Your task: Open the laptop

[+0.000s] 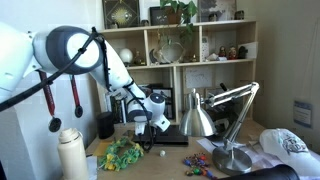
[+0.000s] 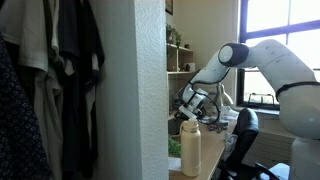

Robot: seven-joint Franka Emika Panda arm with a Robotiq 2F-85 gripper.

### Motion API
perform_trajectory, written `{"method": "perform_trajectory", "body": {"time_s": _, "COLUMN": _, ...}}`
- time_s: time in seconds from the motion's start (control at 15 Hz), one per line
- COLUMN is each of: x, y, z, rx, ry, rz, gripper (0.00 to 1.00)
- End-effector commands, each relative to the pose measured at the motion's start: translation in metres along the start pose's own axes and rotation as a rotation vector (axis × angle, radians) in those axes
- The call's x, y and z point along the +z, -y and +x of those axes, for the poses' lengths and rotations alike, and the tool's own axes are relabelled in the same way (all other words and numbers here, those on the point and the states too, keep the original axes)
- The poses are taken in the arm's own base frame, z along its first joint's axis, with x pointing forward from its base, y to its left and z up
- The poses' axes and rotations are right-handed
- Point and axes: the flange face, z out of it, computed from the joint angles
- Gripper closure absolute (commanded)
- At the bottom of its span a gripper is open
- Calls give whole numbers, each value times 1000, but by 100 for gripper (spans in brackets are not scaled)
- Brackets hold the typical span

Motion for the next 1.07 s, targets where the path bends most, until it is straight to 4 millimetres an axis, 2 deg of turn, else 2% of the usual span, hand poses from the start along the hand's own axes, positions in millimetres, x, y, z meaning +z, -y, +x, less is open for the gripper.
{"method": "perform_trajectory", "body": {"time_s": 0.0, "x": -3, "y": 18, "z": 3, "rx": 4, "ry": -31, "rz": 75, "gripper": 0}}
{"method": "perform_trajectory", "body": {"time_s": 0.4, "x": -20, "y": 27, "z": 8, "rx": -8, "ry": -74, "rz": 130, "gripper": 0}}
{"method": "perform_trajectory", "body": {"time_s": 0.73, "x": -39, "y": 41, "z": 11, "rx": -56, "ry": -121, "rz": 167, "gripper": 0}}
{"method": "perform_trajectory", "body": {"time_s": 1.0, "x": -55, "y": 54, "z": 3, "rx": -93, "ry": -130, "rz": 199, "gripper": 0}}
